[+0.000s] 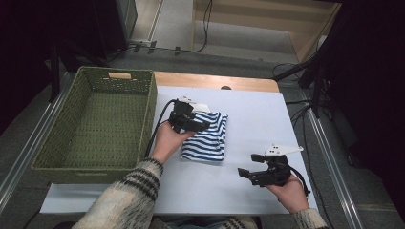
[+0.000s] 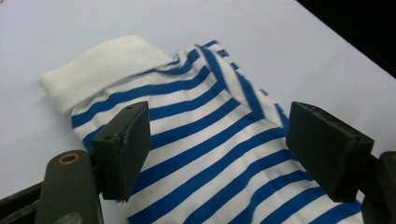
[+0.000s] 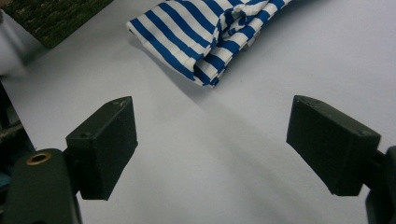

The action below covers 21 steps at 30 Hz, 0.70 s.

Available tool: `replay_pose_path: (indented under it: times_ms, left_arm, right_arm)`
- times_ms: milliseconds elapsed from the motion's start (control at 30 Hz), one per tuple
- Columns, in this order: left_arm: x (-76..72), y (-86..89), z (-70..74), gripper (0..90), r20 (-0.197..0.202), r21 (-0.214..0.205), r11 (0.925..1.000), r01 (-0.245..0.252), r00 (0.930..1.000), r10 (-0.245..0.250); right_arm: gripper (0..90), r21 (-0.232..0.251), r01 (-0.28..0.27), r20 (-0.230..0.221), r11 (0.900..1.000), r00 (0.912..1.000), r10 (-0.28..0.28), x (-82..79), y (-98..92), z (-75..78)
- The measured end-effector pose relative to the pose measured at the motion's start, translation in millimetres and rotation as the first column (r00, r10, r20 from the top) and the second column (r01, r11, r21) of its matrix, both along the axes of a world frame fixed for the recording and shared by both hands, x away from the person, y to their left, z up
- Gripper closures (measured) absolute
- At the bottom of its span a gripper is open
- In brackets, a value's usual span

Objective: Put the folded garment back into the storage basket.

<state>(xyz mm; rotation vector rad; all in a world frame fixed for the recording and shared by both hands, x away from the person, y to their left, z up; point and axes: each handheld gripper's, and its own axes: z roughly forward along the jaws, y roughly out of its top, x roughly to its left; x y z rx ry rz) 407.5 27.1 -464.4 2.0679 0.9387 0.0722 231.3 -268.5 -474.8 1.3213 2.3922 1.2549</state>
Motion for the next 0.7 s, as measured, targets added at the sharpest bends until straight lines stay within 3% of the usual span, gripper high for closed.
replay_pose_path:
  times_ms: [200, 433, 533, 700]
  left_arm:
    - [0.6, -0.2, -4.8, 22.8, 0.010, 0.040, 0.9992, -0.009, 0.9999, 0.008]
    - [2.7, 3.4, -11.4, 22.8, 0.018, 0.055, 0.9979, -0.034, 0.9993, 0.033]
    - [4.8, 5.0, -16.7, 22.6, 0.018, 0.085, 0.9947, -0.058, 0.9982, 0.057]
    - [7.0, 4.8, -21.4, 21.4, 0.016, 0.087, 0.9937, -0.071, 0.9974, 0.070]
  right_arm:
    - [14.6, -0.002, -0.001, -0.001, 1.0000, 1.0000, 0.001, 0.0, 0.0, -0.1]
    - [14.6, -0.008, -0.005, -0.002, 1.0000, 1.0000, 0.005, -0.4, 0.4, -0.2]
    - [14.6, -0.009, -0.010, 0.001, 0.9999, 0.9999, 0.010, -0.6, 0.7, -0.2]
    - [14.6, -0.012, -0.014, 0.000, 0.9998, 0.9999, 0.014, -0.5, 1.1, -0.5]
